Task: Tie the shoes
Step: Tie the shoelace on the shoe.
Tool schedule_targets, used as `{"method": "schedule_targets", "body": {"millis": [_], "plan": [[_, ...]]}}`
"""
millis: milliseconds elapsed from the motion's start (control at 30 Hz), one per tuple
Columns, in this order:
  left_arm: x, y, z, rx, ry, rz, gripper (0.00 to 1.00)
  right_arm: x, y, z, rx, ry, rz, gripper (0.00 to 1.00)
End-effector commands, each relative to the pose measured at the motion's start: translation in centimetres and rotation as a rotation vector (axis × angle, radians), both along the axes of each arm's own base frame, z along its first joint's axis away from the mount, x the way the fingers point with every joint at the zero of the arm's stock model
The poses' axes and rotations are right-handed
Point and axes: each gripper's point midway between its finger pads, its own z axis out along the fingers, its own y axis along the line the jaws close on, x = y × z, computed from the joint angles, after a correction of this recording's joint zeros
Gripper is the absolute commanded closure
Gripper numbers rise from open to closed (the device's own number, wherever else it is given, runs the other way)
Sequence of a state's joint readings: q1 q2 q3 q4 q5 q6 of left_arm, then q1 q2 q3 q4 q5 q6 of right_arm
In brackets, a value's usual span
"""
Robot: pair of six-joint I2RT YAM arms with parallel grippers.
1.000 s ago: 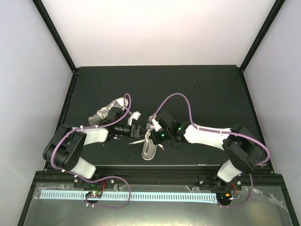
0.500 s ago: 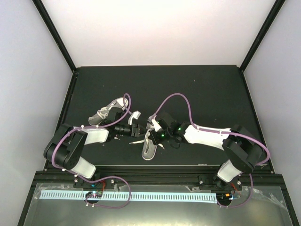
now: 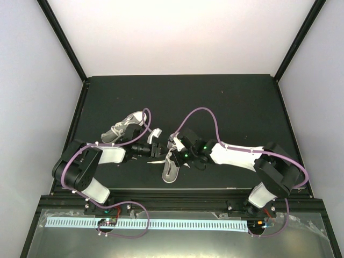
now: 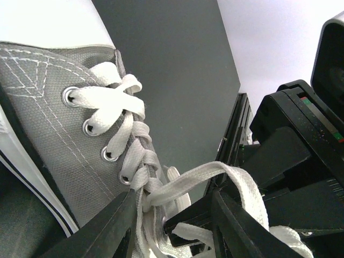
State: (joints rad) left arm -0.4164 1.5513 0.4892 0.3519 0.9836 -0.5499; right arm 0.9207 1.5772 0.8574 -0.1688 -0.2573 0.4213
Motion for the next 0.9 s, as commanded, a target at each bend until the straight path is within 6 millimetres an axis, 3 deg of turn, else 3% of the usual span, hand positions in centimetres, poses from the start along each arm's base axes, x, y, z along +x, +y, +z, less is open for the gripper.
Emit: {"method": "schedule_targets", "body": {"millis": [0, 467, 733, 867], "plan": [[-2.5, -0.4, -0.4, -0.017, 0.024, -0.08, 0.6, 1.0, 0.9, 1.5, 0.048, -0.057, -0.013, 0.98], [-3.9, -0.3, 0.1, -0.043, 0.024, -0.12, 0.8, 1.3, 1.0, 1.7, 0.044, -0.065, -0.022, 0.98], [-3.9, -0.4, 0.9, -0.058, 0.004, -0.122, 0.98, 1.8, 0.4, 2.4, 0.042, -0.098, -0.053, 0.98], [-3.5, -0.3, 1.3, -0.048, -0.021, -0.095, 0.98, 2.0, -0.2, 2.8, 0.04, -0.124, -0.079, 0.98]]}}
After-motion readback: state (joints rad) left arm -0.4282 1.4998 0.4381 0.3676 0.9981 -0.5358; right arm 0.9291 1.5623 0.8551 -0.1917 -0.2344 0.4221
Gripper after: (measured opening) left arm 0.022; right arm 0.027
